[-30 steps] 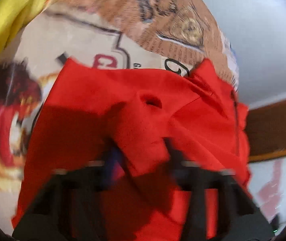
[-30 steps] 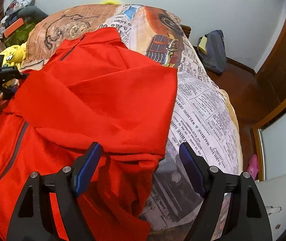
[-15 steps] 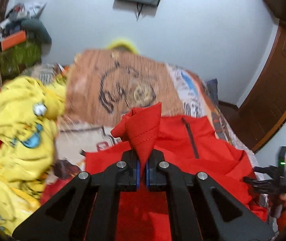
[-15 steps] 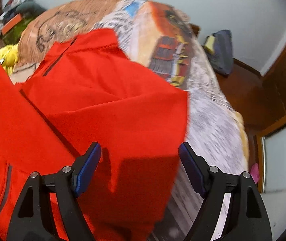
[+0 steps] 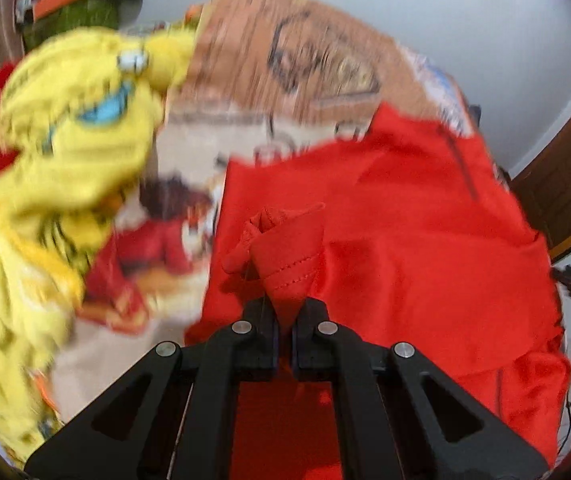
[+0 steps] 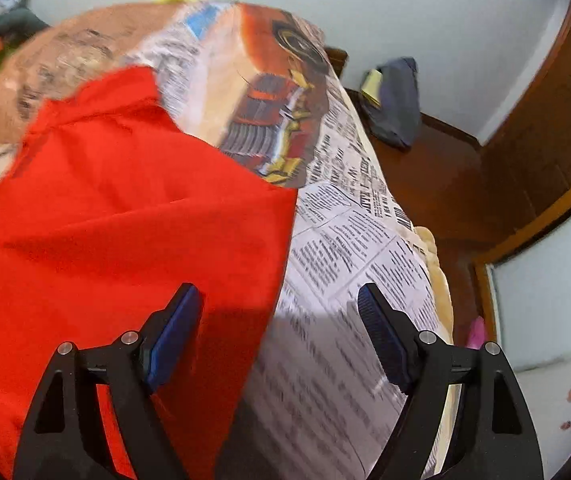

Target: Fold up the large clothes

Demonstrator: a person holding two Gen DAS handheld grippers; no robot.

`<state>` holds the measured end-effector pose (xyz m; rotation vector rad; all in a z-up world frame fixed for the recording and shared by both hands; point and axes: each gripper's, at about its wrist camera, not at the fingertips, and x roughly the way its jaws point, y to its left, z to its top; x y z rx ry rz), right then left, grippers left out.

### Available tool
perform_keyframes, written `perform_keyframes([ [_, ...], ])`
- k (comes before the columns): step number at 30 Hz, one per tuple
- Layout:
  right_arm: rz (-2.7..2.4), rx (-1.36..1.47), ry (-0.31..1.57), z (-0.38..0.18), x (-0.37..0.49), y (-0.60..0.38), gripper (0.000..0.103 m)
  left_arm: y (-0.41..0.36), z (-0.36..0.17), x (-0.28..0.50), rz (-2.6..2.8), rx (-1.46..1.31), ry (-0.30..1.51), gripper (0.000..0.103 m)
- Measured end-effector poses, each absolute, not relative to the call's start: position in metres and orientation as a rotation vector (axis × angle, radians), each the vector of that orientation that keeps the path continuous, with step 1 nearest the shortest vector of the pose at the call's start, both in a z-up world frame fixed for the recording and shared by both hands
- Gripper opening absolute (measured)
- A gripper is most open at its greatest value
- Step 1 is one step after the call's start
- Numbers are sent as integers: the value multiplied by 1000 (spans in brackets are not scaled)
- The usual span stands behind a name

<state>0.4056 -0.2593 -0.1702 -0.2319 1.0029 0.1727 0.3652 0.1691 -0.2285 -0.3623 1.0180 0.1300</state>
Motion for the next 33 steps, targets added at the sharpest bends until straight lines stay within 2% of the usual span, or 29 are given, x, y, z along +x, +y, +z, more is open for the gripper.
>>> perform_keyframes([
  [4,269,-264,977,-155,356,-267,80,167,-247,355,136,-378,1052,3],
  [8,290,-329,1007,-167,322,-266,80,161,-249,352,146,-360,1054,3],
  [16,192,-334,1045,-200,337,-257,80,160,-239,352,145,-355,1055,3],
  [22,116,-338,912,-180,357,-240,78,159,-202,353,135,-345,968,3],
  [25,55,-252,851,-166,360,-255,78,157,-176,354,102,-366,891,3],
  [30,-39,-123,821,-159,357,-290,78,146,-145,358,77,-389,781,3],
  [33,-27,-91,862,-165,357,-300,79,138,-150,362,89,-356,783,3],
])
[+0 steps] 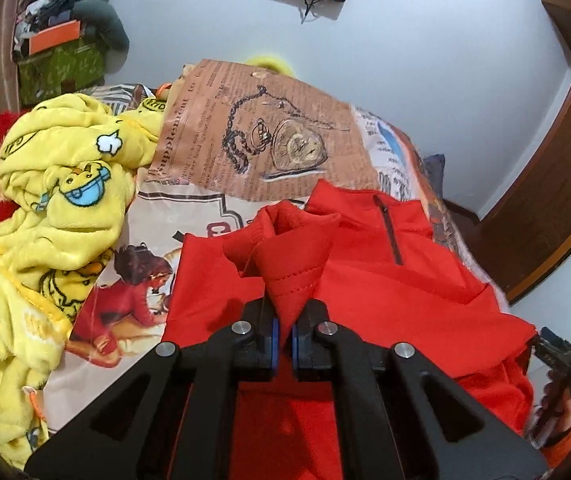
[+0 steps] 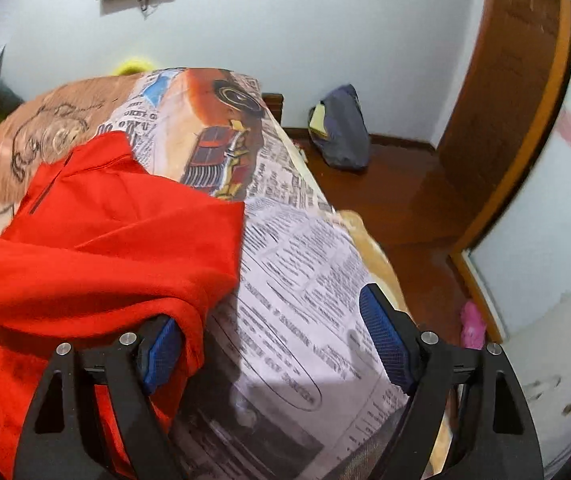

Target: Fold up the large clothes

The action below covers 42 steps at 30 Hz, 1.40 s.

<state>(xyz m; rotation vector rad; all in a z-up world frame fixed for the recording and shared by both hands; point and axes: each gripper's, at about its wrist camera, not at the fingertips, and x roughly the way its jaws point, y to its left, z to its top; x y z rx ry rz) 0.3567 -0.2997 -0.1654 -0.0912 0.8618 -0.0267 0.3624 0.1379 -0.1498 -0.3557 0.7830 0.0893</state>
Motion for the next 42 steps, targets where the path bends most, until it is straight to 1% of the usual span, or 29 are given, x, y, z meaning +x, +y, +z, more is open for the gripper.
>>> perform_keyframes([
  [2,-14,-120,887,-172,354,-296,79,136,-168,367,108,-330,834,3],
  [5,23,-147,935,-182,349,-295,79,145,-215,373,149,-337,978,5],
  [7,57,-158,970,-186,346,-294,79,154,-240,369,161,-364,1047,9],
  [8,82,-158,988,-188,344,-294,79,156,-247,366,161,-374,1064,11],
  [10,126,-156,1020,-190,340,-294,79,162,-251,355,153,-396,1039,15],
  [11,137,-158,1027,-190,338,-294,79,163,-250,352,153,-393,1038,23],
  [12,154,-164,1035,-188,335,-295,79,165,-248,349,153,-380,1042,35],
  [14,178,-168,1033,-183,329,-295,80,168,-244,345,134,-362,1048,46],
  [15,191,-164,1028,-179,327,-295,80,169,-241,343,117,-361,1049,48],
  [19,245,-137,989,-157,322,-293,81,181,-227,336,54,-402,1039,49],
  [21,263,-125,960,-145,323,-289,81,186,-220,337,70,-407,1016,52],
  [23,275,-114,932,-135,328,-283,81,191,-213,341,94,-401,992,54],
  [26,293,-108,911,-129,342,-266,81,192,-215,362,105,-363,1020,54],
  [28,292,-119,910,-131,352,-254,81,187,-222,374,103,-334,1043,54],
  [29,295,-123,916,-134,359,-248,81,183,-227,381,94,-309,1055,44],
  [30,296,-122,924,-138,364,-244,81,179,-233,388,94,-282,1069,17],
  [31,297,-118,940,-144,371,-238,81,176,-237,394,101,-266,1088,3],
  [32,295,-114,958,-149,377,-233,81,175,-242,398,119,-263,1098,1],
  [34,308,-107,985,-157,385,-225,81,174,-237,399,127,-288,1042,1],
  [39,296,-149,1029,-176,403,-209,81,174,-197,381,190,-256,857,1],
  [42,290,-209,1063,-187,417,-200,81,186,-185,372,238,-271,811,1],
])
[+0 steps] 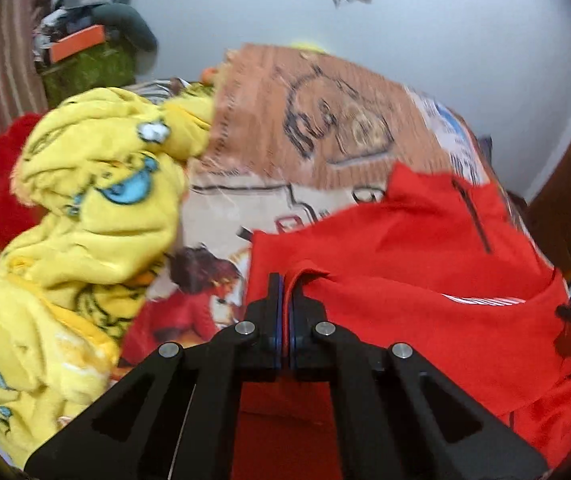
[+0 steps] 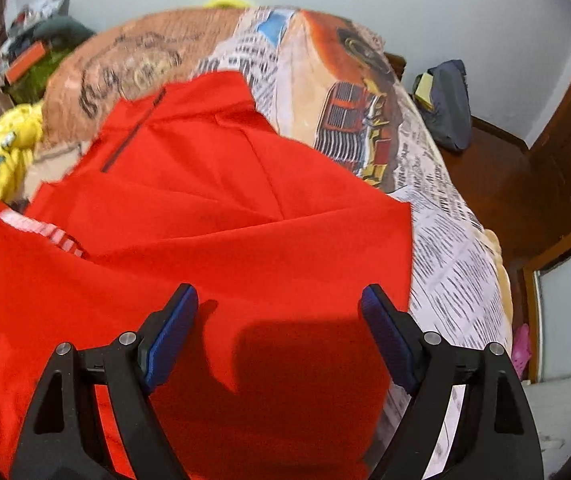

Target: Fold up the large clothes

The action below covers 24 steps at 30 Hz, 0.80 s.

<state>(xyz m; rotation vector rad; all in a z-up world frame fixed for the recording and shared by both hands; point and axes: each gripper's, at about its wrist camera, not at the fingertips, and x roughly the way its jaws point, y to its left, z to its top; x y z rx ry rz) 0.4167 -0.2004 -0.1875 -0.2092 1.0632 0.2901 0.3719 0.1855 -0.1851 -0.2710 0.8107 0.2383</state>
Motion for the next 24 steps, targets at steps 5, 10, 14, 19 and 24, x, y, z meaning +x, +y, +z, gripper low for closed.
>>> perform_keyframes([
  [5,186,-304,1040,-199,435,-201,81,198,-208,375,287,-236,891,1],
  [10,110,-197,1072,-198,447,-225,81,194,-261,387,243,-208,1103,3],
  [14,171,-117,1068,-181,431,-236,81,188,-258,380,208,-207,1111,27],
  [19,305,-126,1026,-159,394,-221,83,176,-219,367,172,-171,1015,52],
  [24,389,-214,1068,-173,367,-202,83,154,-195,361,115,-131,983,62],
])
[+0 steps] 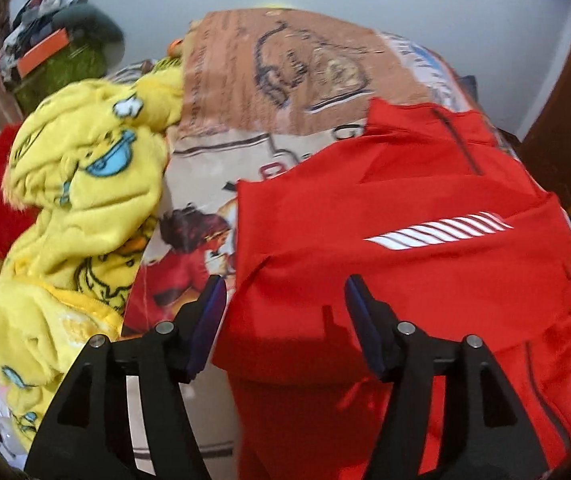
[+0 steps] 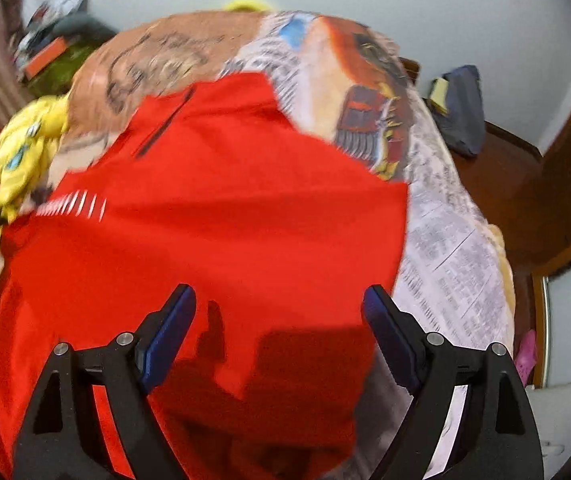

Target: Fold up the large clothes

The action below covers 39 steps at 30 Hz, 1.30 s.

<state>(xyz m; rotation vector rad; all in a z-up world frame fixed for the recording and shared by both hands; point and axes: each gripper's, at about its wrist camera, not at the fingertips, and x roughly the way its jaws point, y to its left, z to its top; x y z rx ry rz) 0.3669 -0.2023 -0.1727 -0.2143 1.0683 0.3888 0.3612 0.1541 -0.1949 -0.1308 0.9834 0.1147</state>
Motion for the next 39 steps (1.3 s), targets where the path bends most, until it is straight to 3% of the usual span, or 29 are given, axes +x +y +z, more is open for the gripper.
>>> perform_keyframes([
  [5,386,-285,1166,-200,350,-199,84,127,-197,359,42,-98,1008,68],
  [13,376,-228,1155,-178,351,-204,84,97,-241,361,-6,-34,1134,68],
  [21,388,-214,1011,-136,369,-195,84,95,-176,382,-43,6,1000,68],
  [29,391,-188,912,-116,425,-170,84,102,-132,460,-75,-23,911,72],
  [39,428,-126,1032,-162,528,-131,84,114,-199,579,-136,-209,1077,72],
])
